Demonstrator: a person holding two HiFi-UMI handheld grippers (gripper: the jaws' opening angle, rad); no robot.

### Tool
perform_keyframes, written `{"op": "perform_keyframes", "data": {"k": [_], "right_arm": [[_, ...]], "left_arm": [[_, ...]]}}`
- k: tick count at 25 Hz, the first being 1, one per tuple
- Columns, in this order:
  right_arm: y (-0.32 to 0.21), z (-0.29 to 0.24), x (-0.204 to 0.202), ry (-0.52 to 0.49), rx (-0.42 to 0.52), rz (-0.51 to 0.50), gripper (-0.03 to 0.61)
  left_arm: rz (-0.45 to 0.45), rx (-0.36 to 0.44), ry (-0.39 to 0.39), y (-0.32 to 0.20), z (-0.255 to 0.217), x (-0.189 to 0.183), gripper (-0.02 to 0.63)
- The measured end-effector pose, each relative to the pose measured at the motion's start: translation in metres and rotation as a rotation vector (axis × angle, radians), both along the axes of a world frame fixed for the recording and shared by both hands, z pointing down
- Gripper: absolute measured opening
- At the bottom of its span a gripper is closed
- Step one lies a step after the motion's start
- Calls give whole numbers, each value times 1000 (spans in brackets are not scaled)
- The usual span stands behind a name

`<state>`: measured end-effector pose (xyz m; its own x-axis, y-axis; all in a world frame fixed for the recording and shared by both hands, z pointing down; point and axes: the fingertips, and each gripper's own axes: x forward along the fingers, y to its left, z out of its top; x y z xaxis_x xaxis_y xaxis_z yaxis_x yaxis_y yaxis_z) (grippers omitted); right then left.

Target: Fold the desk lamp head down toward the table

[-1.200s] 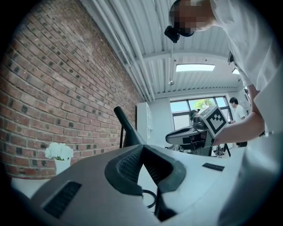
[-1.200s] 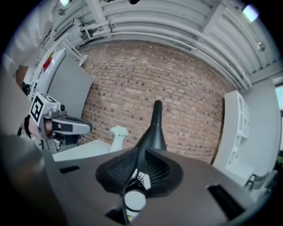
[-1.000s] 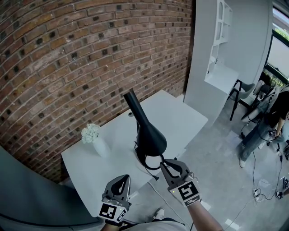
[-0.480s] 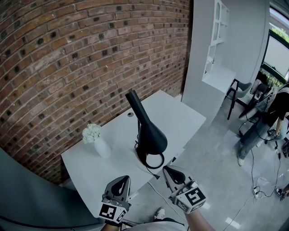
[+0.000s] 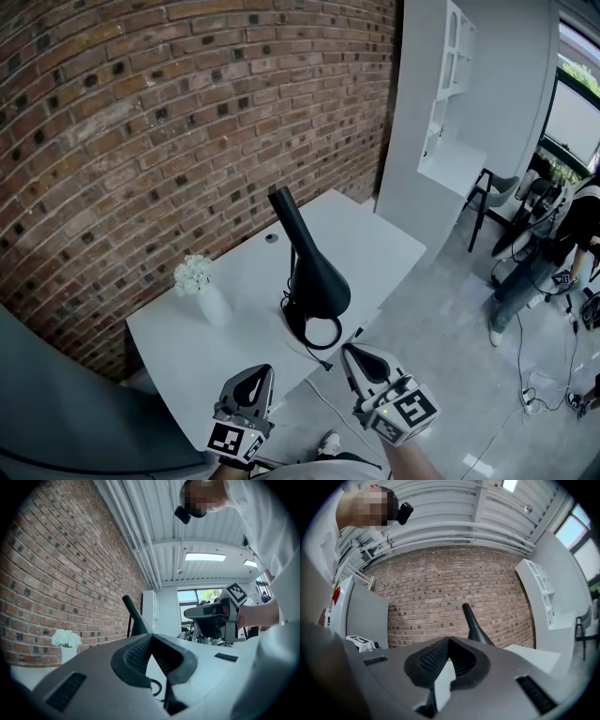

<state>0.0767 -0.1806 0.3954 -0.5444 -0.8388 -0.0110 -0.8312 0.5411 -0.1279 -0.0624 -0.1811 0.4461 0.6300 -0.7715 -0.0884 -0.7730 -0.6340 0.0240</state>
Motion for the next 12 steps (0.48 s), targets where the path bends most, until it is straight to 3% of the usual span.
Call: {"op": "perform_keyframes", "data": {"k": [12], "right_arm": [[14,1,-6,-19,-19,32,17]], "left_arm": [[25,-16,10,9,6,-7,8]]}}
